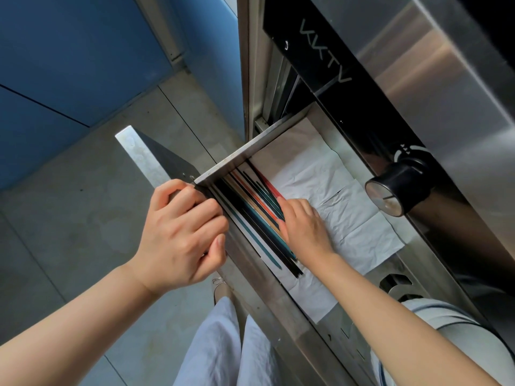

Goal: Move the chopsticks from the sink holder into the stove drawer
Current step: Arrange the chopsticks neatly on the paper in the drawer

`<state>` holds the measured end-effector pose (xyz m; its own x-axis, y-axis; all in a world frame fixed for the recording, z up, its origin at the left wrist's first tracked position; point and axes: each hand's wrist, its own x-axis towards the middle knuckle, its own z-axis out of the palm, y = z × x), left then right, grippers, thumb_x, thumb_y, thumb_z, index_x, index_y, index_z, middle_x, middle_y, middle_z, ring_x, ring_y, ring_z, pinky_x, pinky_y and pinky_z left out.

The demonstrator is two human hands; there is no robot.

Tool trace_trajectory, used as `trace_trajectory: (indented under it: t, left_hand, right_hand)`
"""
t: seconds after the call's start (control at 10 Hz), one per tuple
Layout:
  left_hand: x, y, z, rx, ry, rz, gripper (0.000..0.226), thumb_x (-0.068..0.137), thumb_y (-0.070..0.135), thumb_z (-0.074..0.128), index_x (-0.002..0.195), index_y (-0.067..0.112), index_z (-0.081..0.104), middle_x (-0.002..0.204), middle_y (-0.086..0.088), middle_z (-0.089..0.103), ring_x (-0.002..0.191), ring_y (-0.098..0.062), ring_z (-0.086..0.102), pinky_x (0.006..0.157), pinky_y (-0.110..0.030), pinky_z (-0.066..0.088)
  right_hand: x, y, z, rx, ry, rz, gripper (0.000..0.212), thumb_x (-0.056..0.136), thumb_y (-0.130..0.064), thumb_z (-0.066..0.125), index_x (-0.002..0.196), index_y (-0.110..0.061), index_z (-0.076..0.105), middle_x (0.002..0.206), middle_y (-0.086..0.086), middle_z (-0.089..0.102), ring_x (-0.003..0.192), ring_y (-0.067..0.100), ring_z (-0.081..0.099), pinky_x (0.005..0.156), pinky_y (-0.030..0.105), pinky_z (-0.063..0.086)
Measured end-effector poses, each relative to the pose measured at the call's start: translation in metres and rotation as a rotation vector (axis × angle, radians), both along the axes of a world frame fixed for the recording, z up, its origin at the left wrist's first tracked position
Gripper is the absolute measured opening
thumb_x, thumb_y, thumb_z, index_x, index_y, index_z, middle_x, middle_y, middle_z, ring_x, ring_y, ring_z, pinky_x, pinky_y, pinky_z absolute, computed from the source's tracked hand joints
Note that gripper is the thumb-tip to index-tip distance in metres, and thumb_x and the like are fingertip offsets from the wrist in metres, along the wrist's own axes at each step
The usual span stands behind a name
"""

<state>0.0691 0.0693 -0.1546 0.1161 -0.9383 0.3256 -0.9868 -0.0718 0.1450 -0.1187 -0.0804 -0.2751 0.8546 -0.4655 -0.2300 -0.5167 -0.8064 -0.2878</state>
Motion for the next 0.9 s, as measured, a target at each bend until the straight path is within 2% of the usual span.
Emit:
trace_trajectory:
  t: [0.1, 0.2, 0.3, 0.4, 0.5, 0.6, 0.7, 0.8, 0.9]
  left_hand:
    - [0.000, 0.000, 0.000, 0.002, 0.002, 0.000, 0.042, 0.093, 0.024, 0.031, 0.064, 0.012, 0.059, 0.071, -0.005, 0.060, 0.066, -0.030, 0.049, 0.088, -0.044, 0.036]
    - [0.000, 0.000, 0.000, 0.003, 0.000, 0.002, 0.043, 0.094, 0.024, 0.031, 0.064, 0.012, 0.059, 0.071, -0.005, 0.060, 0.065, -0.030, 0.050, 0.088, -0.043, 0.036]
    - [0.000, 0.000, 0.000, 0.009, -0.002, 0.002, 0.044, 0.094, 0.024, 0.031, 0.063, 0.012, 0.059, 0.071, -0.006, 0.060, 0.064, -0.030, 0.050, 0.088, -0.043, 0.035]
    - [0.000, 0.001, 0.001, 0.018, -0.006, 0.005, 0.044, 0.094, 0.024, 0.031, 0.063, 0.011, 0.059, 0.071, -0.006, 0.060, 0.065, -0.031, 0.051, 0.088, -0.043, 0.035]
    - [0.000, 0.000, 0.002, 0.016, -0.002, 0.005, 0.043, 0.094, 0.024, 0.030, 0.064, 0.012, 0.059, 0.070, -0.005, 0.060, 0.064, -0.031, 0.050, 0.087, -0.044, 0.036]
    - [-0.001, 0.000, 0.002, 0.017, 0.001, 0.005, 0.043, 0.093, 0.024, 0.031, 0.064, 0.011, 0.059, 0.071, -0.005, 0.060, 0.064, -0.031, 0.050, 0.087, -0.044, 0.036]
    - [-0.001, 0.000, 0.003, 0.018, 0.001, 0.004, 0.042, 0.093, 0.024, 0.031, 0.065, 0.012, 0.059, 0.072, -0.005, 0.061, 0.064, -0.031, 0.050, 0.087, -0.044, 0.037]
    - [-0.001, -0.001, 0.003, 0.018, 0.005, 0.001, 0.042, 0.094, 0.024, 0.031, 0.065, 0.012, 0.060, 0.073, -0.004, 0.061, 0.065, -0.031, 0.051, 0.087, -0.044, 0.037]
    - [-0.001, -0.001, 0.004, 0.013, 0.007, 0.000, 0.043, 0.094, 0.024, 0.030, 0.065, 0.011, 0.060, 0.073, -0.004, 0.061, 0.065, -0.031, 0.052, 0.086, -0.044, 0.037]
  right_hand:
    - [0.008, 0.000, 0.000, -0.014, 0.059, -0.059, 0.025, 0.092, -0.019, 0.056, 0.114, -0.008, 0.056, 0.103, 0.007, 0.059, 0.093, 0.023, 0.054, 0.079, 0.033, 0.051]
    - [0.015, -0.001, -0.002, 0.005, 0.102, -0.091, 0.016, 0.096, -0.017, 0.048, 0.108, -0.009, 0.055, 0.103, 0.006, 0.060, 0.093, 0.021, 0.053, 0.082, 0.031, 0.049]
    - [0.020, -0.003, 0.000, 0.055, 0.101, -0.142, 0.015, 0.096, -0.016, 0.046, 0.105, -0.007, 0.055, 0.102, 0.007, 0.060, 0.092, 0.020, 0.055, 0.083, 0.029, 0.048]
    - [0.019, -0.001, 0.007, 0.168, 0.052, -0.221, 0.014, 0.094, -0.017, 0.051, 0.099, -0.005, 0.057, 0.096, 0.009, 0.061, 0.082, 0.020, 0.057, 0.073, 0.029, 0.051]
    - [0.013, 0.013, 0.015, 0.312, 0.030, -0.182, 0.016, 0.093, -0.019, 0.054, 0.100, -0.007, 0.060, 0.096, 0.007, 0.061, 0.081, 0.021, 0.059, 0.072, 0.027, 0.050]
    - [0.006, 0.031, 0.018, 0.405, 0.079, -0.121, 0.016, 0.093, -0.020, 0.055, 0.101, -0.007, 0.061, 0.098, 0.007, 0.062, 0.084, 0.022, 0.059, 0.075, 0.032, 0.052]
    - [0.005, 0.040, 0.014, 0.412, 0.135, -0.077, 0.016, 0.093, -0.019, 0.055, 0.100, -0.006, 0.060, 0.101, 0.010, 0.062, 0.089, 0.027, 0.060, 0.078, 0.036, 0.051]
    - [0.010, 0.044, 0.011, 0.379, 0.151, -0.034, 0.016, 0.094, -0.020, 0.054, 0.099, -0.006, 0.059, 0.100, 0.011, 0.062, 0.089, 0.028, 0.062, 0.074, 0.032, 0.050]
    - [0.015, 0.048, 0.009, 0.309, 0.166, 0.002, 0.012, 0.095, -0.017, 0.052, 0.097, -0.007, 0.058, 0.096, 0.010, 0.063, 0.085, 0.028, 0.064, 0.064, 0.028, 0.040]
